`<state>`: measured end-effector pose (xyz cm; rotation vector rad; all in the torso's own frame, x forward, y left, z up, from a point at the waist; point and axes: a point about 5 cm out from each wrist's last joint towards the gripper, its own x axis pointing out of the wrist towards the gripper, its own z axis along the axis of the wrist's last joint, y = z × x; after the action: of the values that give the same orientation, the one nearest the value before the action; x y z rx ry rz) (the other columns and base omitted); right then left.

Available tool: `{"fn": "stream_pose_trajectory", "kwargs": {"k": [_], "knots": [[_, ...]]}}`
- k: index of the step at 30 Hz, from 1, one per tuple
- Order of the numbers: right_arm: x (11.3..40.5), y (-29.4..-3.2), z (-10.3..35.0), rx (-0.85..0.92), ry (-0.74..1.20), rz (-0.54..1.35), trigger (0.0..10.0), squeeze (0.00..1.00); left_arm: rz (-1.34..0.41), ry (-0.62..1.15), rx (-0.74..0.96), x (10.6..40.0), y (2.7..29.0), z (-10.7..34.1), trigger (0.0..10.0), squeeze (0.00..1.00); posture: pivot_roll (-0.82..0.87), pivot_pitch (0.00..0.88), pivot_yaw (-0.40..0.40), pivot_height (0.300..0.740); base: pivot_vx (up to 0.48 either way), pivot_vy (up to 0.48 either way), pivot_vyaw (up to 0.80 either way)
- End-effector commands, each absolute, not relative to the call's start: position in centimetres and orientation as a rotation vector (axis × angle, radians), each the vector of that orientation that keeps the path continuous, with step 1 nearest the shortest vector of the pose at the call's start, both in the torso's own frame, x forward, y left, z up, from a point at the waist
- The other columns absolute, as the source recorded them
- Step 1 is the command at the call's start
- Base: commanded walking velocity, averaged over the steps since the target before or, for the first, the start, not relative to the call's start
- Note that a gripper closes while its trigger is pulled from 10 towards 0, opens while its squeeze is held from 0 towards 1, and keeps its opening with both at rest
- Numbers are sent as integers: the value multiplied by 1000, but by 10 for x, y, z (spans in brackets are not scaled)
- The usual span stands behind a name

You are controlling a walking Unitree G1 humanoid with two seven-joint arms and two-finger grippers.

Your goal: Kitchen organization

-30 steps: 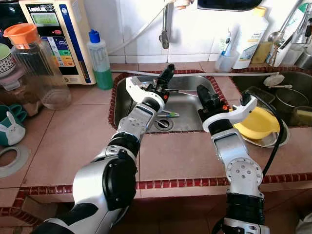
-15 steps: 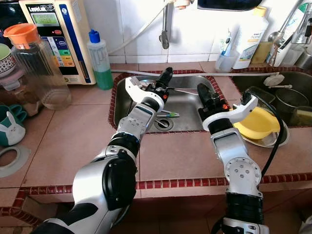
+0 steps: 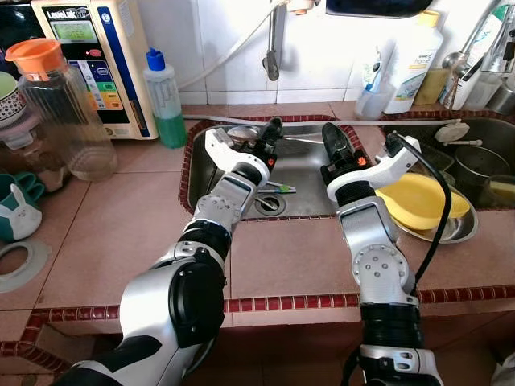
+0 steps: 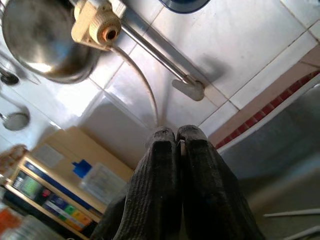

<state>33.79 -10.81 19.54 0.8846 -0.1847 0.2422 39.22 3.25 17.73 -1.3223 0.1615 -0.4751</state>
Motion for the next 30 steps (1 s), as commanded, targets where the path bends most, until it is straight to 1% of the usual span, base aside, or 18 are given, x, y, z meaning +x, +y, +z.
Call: {"fn": "stream_pose_trajectory", "kwargs": {"k": [1, 4, 14, 15, 16, 21, 25, 30], "knots": [[341, -109, 181, 829, -123, 161, 10000, 0, -483, 162, -1295, 391, 28, 177, 0, 0, 29, 0, 20, 740, 0, 0, 0], [339, -112, 174, 797, -101, 169, 10000, 0, -466, 174, -1271, 389, 32, 169, 0, 0, 31, 0, 20, 740, 0, 0, 0], [345, -116, 170, 681, -62, 241, 10000, 0, -458, 172, -1256, 390, 36, 166, 0, 0, 41, 0, 15, 740, 0, 0, 0], [346, -116, 169, 666, -54, 259, 10000, 20, -458, 171, -1254, 389, 37, 166, 0, 0, 42, 0, 16, 740, 0, 0, 0], [346, -115, 168, 658, -44, 281, 10000, 1000, -457, 171, -1252, 389, 38, 165, 0, 0, 42, 0, 15, 740, 0, 0, 0], [347, -119, 163, 630, -28, 286, 10000, 1000, -434, 169, -1246, 390, 44, 162, 0, 0, 49, 0, 8, 740, 0, 0, 0], [348, -126, 165, 611, -30, 293, 10000, 1000, -370, 172, -1228, 391, 52, 157, 0, 0, 47, 0, 7, 740, 0, 0, 0], [342, -135, 163, 523, -11, 310, 10000, 1000, -319, 164, -1122, 392, 60, 152, 0, 0, 41, 0, 10, 740, 0, 0, 0]]}}
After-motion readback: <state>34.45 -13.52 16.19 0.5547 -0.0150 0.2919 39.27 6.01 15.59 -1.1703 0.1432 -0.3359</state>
